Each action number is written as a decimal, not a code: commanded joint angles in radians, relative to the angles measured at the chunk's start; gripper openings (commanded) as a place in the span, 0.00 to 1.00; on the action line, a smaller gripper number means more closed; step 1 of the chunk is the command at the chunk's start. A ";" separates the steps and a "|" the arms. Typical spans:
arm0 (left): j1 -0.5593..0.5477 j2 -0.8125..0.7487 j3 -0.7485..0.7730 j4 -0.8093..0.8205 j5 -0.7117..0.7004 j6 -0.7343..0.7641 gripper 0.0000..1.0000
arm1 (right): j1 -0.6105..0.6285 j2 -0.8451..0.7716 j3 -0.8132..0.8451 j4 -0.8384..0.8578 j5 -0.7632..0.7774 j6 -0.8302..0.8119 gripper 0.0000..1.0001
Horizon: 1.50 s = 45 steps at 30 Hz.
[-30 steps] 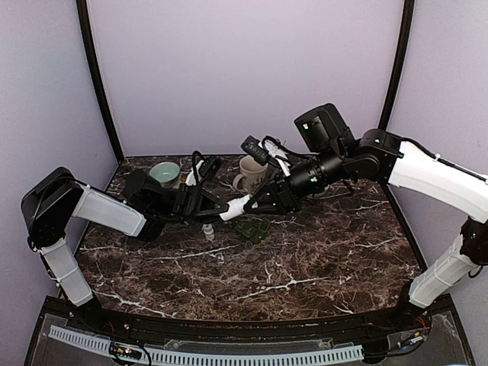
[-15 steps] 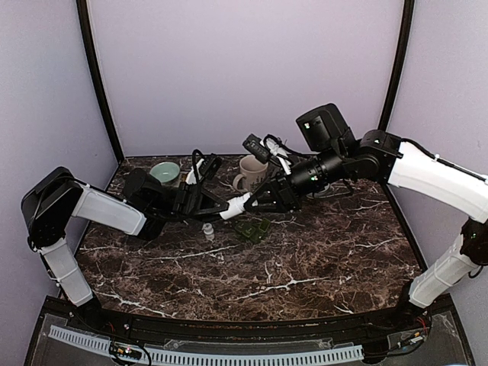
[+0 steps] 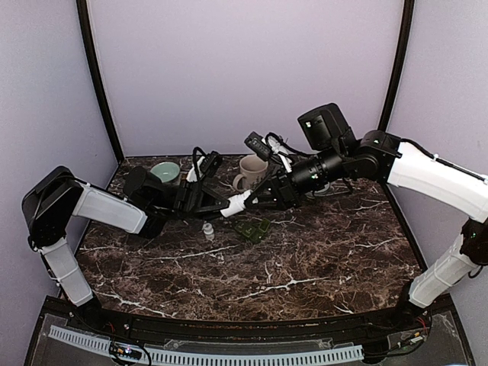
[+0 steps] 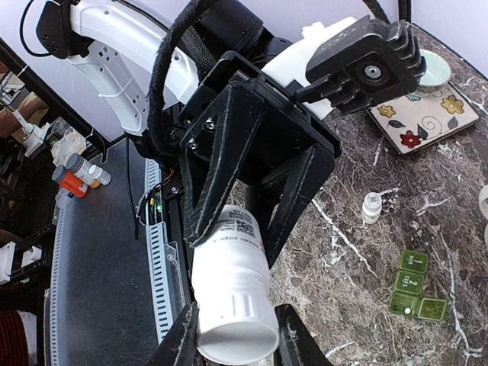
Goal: Sort the pills into containers
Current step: Close the lid of the pill bottle on the pill bottle.
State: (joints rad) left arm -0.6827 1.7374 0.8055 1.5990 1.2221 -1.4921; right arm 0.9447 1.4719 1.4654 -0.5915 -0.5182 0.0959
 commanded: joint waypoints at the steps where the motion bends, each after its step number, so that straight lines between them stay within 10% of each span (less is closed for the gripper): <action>1: -0.008 -0.002 0.046 0.141 0.013 -0.003 0.11 | -0.011 0.011 -0.017 0.040 0.006 0.013 0.17; 45: -0.011 0.031 0.103 0.130 -0.029 0.010 0.11 | 0.007 -0.009 -0.063 0.081 -0.031 0.051 0.17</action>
State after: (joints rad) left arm -0.6876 1.8011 0.8700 1.6005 1.2312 -1.4952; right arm 0.9287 1.4361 1.3876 -0.5217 -0.5343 0.1444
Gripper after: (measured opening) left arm 0.335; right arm 0.271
